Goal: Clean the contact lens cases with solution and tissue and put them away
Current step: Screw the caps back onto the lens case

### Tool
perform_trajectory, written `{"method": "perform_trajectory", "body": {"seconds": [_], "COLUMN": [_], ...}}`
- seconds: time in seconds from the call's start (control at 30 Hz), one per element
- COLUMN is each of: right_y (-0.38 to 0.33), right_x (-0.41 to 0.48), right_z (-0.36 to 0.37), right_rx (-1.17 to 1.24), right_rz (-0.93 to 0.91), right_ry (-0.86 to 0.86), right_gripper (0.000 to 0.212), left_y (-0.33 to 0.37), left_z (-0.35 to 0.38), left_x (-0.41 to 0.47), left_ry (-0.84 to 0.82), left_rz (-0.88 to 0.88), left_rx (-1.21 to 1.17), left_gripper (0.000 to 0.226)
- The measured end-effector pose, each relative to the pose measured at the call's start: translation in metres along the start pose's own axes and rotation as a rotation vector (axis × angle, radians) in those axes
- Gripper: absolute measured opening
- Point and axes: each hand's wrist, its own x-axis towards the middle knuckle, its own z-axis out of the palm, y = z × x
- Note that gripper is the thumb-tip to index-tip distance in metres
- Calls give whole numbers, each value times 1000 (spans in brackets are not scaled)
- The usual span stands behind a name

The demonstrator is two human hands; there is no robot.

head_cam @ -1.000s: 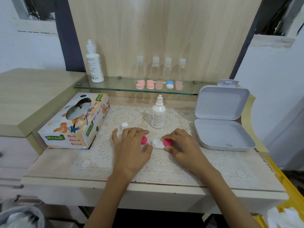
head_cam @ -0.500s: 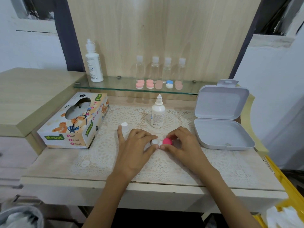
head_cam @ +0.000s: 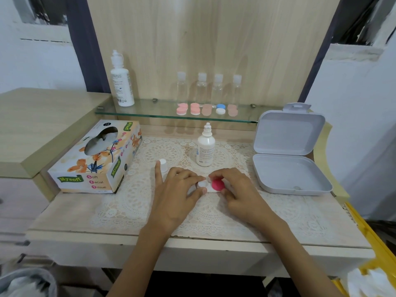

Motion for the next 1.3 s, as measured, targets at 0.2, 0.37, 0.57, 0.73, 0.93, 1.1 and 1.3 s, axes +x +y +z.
{"method": "perform_trajectory", "body": {"seconds": [0.2, 0.37, 0.57, 0.73, 0.93, 1.1, 1.3], "right_y": [-2, -3, -5, 0, -5, 1, 2], "right_x": [4, 1, 0, 2, -1, 3, 0], "right_z": [-1, -1, -2, -1, -1, -2, 0], "right_rx": [-10, 44, -18, -35, -117, -35, 23], "right_rz": [84, 85, 56, 67, 6, 98, 60], "right_ry": [66, 51, 67, 53, 86, 73, 63], "right_gripper": [37, 34, 36, 35, 44, 38, 34], "left_y": [0, 0, -1, -1, 0, -1, 0], "left_z": [-1, 0, -1, 0, 0, 0, 0], "left_x": [0, 0, -1, 0, 0, -1, 0], "left_ry": [-6, -10, -14, -19, -18, -27, -27], "left_rz": [4, 1, 6, 7, 10, 7, 11], "left_rx": [14, 4, 13, 9, 8, 21, 6], "left_gripper": [54, 55, 55, 55, 53, 56, 55]}}
